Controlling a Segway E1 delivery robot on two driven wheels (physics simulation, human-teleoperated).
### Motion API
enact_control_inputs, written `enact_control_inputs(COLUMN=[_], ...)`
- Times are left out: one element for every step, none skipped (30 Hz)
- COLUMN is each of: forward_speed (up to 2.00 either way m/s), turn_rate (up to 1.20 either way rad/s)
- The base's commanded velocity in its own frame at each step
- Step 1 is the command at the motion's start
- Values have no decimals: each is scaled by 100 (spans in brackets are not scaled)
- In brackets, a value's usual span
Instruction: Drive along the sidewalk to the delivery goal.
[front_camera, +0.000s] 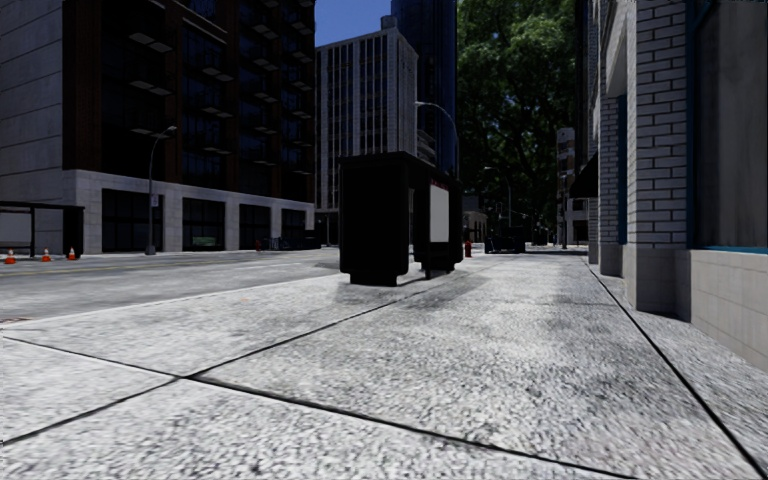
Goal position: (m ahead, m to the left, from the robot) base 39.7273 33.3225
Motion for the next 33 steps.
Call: enact_control_inputs(forward_speed=[200,200,200,200,200,200,200,200,200,200,200,200,200,200,200,200,200,200,200,200,200,200,200,200,200,200,200,200,200,200,200,200,200], turn_rate=[-61,-62,-62,-62,-62,-62,-62,-62,-62,-62,-62,-61,-61,-61,-60,-53,-46,-45,-45,-44,-44,-44,-44,-44,-44,-44,-44,-44,-44,-44,-44,-39,0])
